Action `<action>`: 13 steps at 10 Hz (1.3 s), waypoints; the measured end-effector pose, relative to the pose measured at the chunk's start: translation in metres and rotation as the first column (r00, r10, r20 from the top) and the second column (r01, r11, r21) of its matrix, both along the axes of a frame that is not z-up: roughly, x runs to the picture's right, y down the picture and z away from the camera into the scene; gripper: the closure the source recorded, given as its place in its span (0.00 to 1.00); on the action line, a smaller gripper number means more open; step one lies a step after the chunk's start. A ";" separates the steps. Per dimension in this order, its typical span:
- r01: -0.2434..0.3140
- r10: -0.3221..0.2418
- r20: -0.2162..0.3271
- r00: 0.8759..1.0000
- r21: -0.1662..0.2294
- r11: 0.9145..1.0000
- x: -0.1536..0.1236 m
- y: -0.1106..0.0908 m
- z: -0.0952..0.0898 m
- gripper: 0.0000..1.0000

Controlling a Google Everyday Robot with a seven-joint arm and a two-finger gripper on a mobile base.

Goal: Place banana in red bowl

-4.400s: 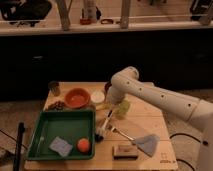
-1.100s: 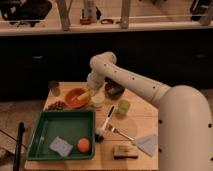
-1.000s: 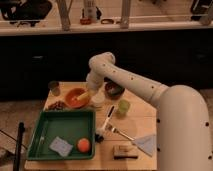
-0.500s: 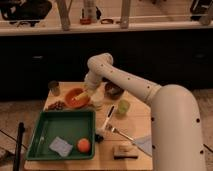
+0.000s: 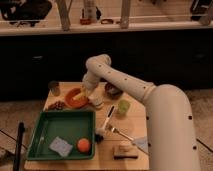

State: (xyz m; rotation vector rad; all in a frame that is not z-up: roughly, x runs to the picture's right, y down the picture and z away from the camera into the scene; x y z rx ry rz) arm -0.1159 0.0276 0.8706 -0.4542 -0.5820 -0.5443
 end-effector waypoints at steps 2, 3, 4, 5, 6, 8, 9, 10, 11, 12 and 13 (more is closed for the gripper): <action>0.011 -0.011 0.020 1.000 0.040 0.999 0.001 -0.009 -0.015 1.00; 0.027 -0.030 0.043 0.999 0.069 0.997 -0.003 -0.021 -0.031 1.00; 0.045 -0.051 0.061 0.997 0.089 0.995 -0.006 -0.031 -0.044 1.00; 0.062 -0.069 0.071 0.995 0.101 0.993 -0.008 -0.037 -0.051 1.00; 0.084 -0.094 0.086 0.992 0.112 0.990 -0.014 -0.043 -0.056 1.00; 0.117 -0.129 0.103 0.986 0.117 0.986 -0.023 -0.046 -0.055 1.00; 0.131 -0.143 0.108 0.984 0.113 0.985 -0.028 -0.046 -0.053 1.00; 0.150 -0.162 0.110 0.981 0.103 0.983 -0.032 -0.046 -0.047 1.00; 0.159 -0.170 0.112 0.979 0.100 0.982 -0.035 -0.046 -0.045 1.00; 0.169 -0.180 0.115 0.977 0.097 0.981 -0.039 -0.048 -0.044 1.00; 0.179 -0.189 0.113 0.976 0.092 0.980 -0.040 -0.048 -0.041 1.00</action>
